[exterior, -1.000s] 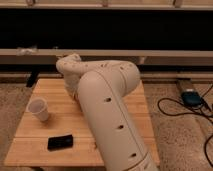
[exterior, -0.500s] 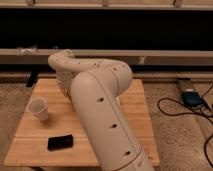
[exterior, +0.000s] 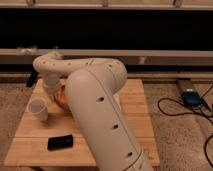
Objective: Drag the ceramic bowl in a circle
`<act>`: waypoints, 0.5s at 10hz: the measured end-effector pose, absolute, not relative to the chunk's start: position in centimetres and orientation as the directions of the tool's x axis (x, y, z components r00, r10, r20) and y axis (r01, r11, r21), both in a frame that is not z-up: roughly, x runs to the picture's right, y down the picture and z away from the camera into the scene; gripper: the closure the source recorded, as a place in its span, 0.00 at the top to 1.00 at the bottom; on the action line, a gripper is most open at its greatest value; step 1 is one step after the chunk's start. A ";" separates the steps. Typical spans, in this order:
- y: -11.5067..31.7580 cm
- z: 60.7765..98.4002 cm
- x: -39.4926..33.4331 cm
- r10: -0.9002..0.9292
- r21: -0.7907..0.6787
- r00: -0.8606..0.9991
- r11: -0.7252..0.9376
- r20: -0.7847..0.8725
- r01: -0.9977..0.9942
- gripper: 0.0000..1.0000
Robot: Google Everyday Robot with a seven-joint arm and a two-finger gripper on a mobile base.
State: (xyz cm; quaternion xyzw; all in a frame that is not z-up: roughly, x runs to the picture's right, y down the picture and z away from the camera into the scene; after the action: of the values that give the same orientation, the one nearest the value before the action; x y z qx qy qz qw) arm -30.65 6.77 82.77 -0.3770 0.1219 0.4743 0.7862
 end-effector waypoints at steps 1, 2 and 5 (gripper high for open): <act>7.3 81.9 -30.2 0.638 -0.483 0.530 0.269 -0.559 -0.833 0.00; 7.8 81.4 -29.6 0.626 -0.485 0.532 0.267 -0.570 -0.833 0.00; 9.7 81.2 -24.4 0.600 -0.413 0.460 0.225 -0.655 -0.882 0.00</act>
State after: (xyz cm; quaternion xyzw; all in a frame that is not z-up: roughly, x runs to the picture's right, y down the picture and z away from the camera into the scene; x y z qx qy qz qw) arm -24.38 9.70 81.23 -0.3876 0.1822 0.4869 0.7613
